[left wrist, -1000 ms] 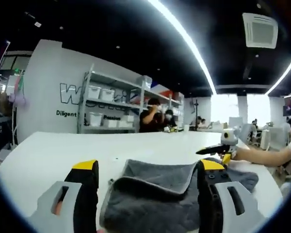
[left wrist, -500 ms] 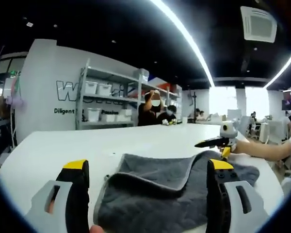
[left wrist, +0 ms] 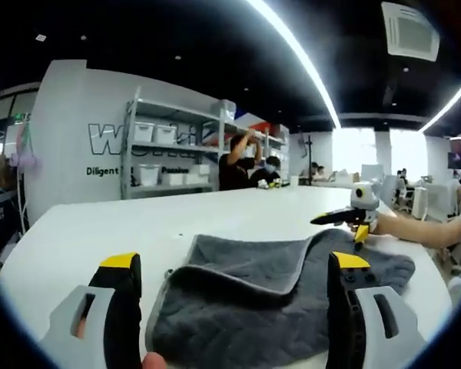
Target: Fold the towel on the table until its edges align and the towel forms a compact rectangular stack.
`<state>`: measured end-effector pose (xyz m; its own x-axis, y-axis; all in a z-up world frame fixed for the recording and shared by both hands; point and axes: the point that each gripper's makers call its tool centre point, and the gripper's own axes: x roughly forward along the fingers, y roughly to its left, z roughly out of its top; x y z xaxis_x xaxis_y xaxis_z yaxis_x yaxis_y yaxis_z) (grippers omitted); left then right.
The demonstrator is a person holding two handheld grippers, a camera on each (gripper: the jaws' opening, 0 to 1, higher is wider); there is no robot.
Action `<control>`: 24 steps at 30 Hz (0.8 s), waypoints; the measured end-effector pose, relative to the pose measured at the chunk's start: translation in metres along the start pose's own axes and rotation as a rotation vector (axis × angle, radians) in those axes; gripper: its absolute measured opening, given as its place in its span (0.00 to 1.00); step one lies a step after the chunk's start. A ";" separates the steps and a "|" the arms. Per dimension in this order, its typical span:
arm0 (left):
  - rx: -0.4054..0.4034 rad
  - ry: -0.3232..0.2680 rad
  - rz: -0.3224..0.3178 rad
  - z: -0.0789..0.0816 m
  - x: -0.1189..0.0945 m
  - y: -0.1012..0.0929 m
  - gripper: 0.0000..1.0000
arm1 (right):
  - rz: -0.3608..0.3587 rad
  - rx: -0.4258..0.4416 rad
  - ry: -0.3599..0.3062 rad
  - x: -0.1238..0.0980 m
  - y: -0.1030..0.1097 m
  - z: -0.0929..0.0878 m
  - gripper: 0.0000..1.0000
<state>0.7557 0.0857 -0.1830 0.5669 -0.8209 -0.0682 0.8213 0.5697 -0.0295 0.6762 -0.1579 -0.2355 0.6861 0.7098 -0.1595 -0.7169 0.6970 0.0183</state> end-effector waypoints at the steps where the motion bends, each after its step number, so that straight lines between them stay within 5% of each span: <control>1: 0.000 -0.001 0.000 0.000 0.000 0.000 0.99 | 0.002 -0.001 -0.001 0.000 0.000 0.000 0.96; 18: -0.016 -0.009 -0.028 -0.003 -0.001 -0.002 0.99 | -0.005 -0.010 -0.013 0.004 -0.003 0.002 0.95; 24: 0.023 -0.018 -0.061 0.003 -0.002 -0.016 0.99 | -0.026 -0.087 -0.034 0.004 0.001 0.014 0.92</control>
<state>0.7411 0.0781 -0.1794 0.5166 -0.8548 -0.0489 0.8555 0.5176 -0.0102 0.6804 -0.1529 -0.2229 0.7071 0.6960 -0.1253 -0.7061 0.7045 -0.0715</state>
